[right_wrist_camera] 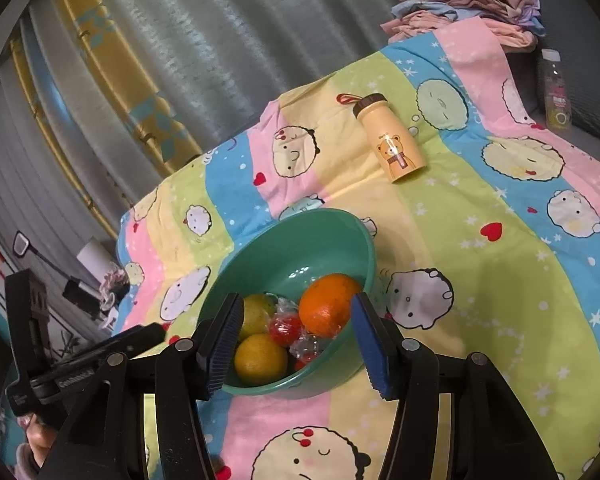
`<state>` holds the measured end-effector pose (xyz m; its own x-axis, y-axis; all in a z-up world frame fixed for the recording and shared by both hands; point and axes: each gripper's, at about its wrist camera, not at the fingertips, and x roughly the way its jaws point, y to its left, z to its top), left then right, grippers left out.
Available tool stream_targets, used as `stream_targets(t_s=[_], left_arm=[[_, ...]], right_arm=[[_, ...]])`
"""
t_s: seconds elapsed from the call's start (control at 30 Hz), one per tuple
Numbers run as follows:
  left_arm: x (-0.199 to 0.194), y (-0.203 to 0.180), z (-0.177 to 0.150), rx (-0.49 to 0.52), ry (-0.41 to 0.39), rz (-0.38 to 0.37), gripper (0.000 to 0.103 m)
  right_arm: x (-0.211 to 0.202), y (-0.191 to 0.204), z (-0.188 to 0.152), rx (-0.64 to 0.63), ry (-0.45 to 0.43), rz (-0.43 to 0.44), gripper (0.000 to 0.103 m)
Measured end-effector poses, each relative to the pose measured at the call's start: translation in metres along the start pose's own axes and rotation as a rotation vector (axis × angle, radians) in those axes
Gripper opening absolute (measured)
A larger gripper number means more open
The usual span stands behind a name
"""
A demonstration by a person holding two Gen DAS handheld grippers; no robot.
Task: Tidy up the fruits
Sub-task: 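Move both grippers back to the small green limes on the sheet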
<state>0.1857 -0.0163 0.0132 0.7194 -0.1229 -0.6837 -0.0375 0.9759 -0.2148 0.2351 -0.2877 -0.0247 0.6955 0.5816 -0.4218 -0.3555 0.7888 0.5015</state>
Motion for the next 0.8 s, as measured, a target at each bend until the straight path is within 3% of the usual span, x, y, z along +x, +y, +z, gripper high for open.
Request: stream_targets(t_s=[0.47, 0.7, 0.8], left_arm=[[-0.050, 0.082, -0.069, -0.222, 0.028, 0.108, 0.079], [-0.051, 0.096, -0.100, -0.213, 0.072, 0.130, 0.077], [-0.051, 0.097, -0.109, -0.155, 0.068, 0.173, 0.075]], right_arm=[[-0.001, 0.058, -0.015, -0.193, 0.060, 0.086, 0.056], [0.018, 0.093, -0.044, -0.324, 0.171, 0.132, 0.056], [0.026, 0.104, -0.059, -0.358, 0.221, 0.157, 0.056]])
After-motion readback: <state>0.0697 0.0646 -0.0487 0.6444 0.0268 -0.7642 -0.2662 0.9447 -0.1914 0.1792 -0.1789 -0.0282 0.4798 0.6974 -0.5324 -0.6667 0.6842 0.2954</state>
